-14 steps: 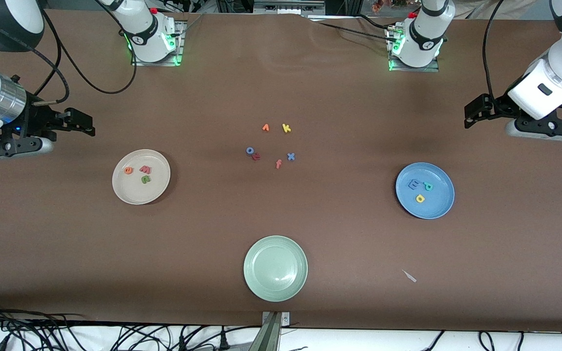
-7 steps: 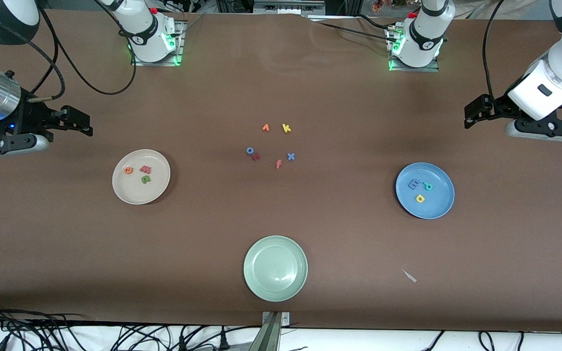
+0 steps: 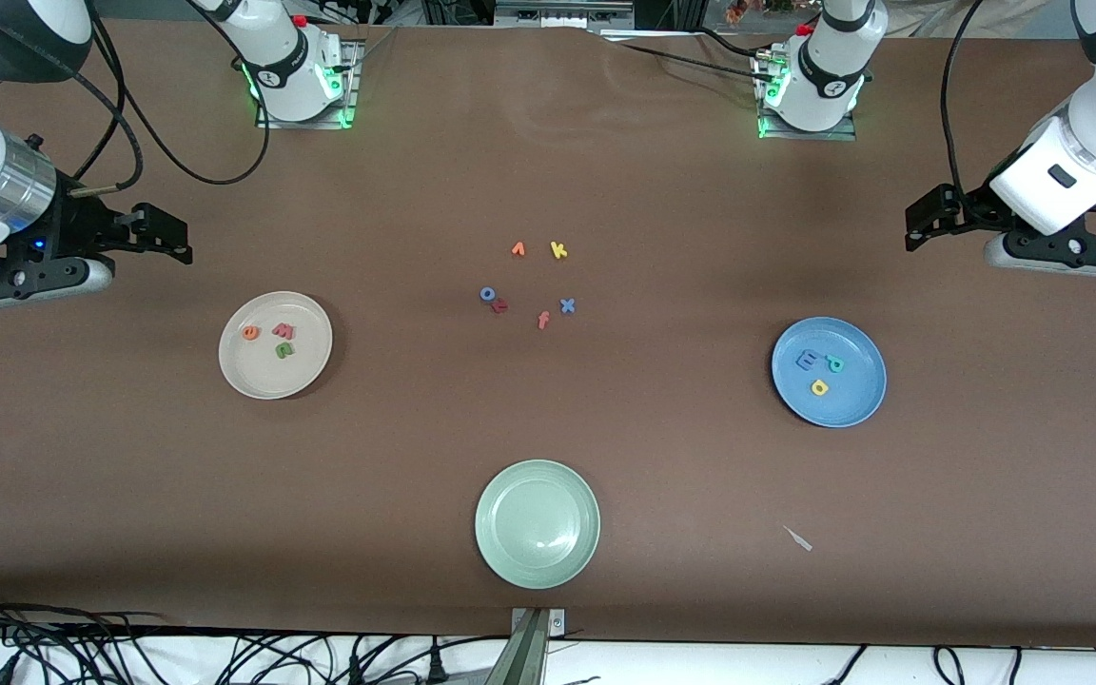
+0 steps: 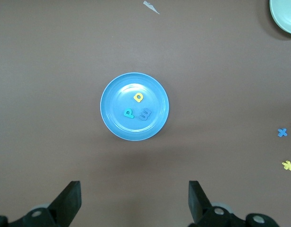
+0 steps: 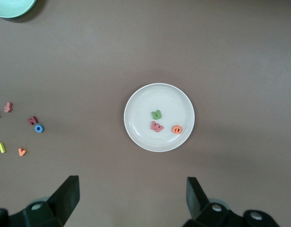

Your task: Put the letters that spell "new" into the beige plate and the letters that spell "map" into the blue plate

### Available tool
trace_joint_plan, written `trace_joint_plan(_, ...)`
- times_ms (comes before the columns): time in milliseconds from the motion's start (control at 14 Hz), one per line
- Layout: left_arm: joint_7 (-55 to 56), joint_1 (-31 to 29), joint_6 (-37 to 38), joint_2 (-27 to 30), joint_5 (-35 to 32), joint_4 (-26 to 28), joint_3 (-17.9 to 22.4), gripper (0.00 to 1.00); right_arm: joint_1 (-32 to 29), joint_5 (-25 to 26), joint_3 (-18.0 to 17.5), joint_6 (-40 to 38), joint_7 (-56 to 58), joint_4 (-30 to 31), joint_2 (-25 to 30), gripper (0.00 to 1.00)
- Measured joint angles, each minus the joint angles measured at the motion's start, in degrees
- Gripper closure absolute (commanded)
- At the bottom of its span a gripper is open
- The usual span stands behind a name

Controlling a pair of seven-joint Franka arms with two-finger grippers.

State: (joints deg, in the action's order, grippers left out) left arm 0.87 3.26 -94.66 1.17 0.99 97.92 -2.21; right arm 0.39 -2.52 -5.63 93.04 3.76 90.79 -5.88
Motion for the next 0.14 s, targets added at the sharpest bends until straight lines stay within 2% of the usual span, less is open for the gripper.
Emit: trace_joint_plan(142,0.0,0.0,0.0,0.0,0.0,0.0,0.0,0.00,0.0,0.0,0.0,0.0,0.0,0.0,0.0,0.00)
